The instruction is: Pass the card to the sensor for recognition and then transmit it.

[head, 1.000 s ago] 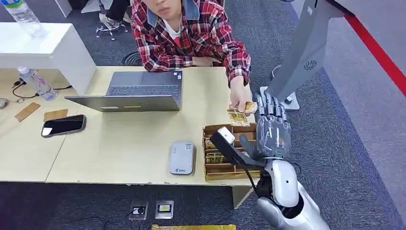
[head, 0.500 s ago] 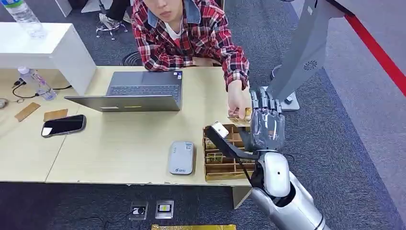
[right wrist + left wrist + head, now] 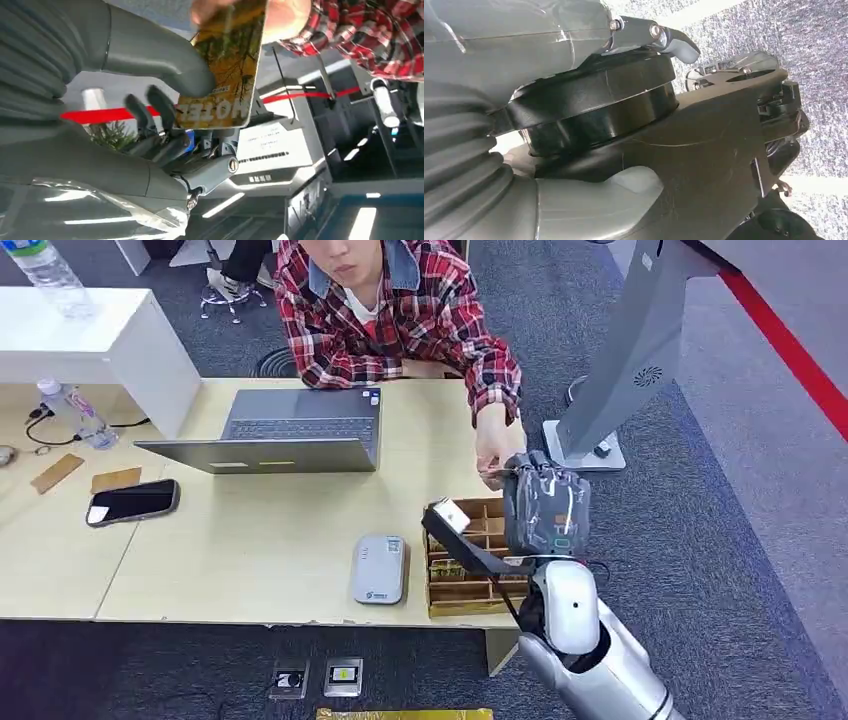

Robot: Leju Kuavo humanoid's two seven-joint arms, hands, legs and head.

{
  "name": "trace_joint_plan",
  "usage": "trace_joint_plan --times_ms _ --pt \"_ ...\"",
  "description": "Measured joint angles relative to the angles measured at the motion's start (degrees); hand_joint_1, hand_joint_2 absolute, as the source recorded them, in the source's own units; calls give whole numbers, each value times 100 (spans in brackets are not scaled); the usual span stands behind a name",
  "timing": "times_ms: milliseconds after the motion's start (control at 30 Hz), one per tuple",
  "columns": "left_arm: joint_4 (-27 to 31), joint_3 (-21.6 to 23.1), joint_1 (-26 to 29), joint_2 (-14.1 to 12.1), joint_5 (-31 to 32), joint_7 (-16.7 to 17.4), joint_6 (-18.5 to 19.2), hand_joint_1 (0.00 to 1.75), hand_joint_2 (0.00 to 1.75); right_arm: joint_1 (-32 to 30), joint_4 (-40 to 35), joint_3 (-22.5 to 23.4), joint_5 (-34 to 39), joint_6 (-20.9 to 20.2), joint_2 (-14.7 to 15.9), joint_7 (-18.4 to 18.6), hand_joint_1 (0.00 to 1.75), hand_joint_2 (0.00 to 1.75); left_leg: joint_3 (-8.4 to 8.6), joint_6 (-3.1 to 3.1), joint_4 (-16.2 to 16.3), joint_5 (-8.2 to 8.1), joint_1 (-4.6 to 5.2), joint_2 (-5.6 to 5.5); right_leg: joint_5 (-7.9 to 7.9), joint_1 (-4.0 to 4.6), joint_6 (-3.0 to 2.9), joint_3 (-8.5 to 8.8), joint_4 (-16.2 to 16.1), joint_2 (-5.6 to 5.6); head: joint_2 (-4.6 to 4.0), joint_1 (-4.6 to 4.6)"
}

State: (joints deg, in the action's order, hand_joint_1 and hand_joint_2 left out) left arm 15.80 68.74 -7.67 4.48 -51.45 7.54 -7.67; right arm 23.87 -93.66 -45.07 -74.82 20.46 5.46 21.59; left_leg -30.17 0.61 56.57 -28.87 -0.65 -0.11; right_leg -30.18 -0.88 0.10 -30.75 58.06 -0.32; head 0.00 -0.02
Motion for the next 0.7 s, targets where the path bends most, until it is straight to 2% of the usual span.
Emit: trace_joint_plan --times_ms 300,567,700 --pt "0 0 -1 0 0 0 -2 0 175 -6 15 -232 35 -278 -256 -553 175 175 -1 0 0 0 0 0 0 0 0 0 0 0 0 0" --pt "0 53 -4 2 -2 0 0 0 175 204 372 -778 442 -540 -689 -1023 175 175 -3 1 -1 0 -1 -1 0 1 -1 0 2 1 0 2" --pt "2 96 -16 2 -22 0 4 0 175 280 903 -1152 807 -549 -1069 -1261 175 175 -3 1 -1 0 -1 -11 -2 1 -2 -1 2 -12 0 0"
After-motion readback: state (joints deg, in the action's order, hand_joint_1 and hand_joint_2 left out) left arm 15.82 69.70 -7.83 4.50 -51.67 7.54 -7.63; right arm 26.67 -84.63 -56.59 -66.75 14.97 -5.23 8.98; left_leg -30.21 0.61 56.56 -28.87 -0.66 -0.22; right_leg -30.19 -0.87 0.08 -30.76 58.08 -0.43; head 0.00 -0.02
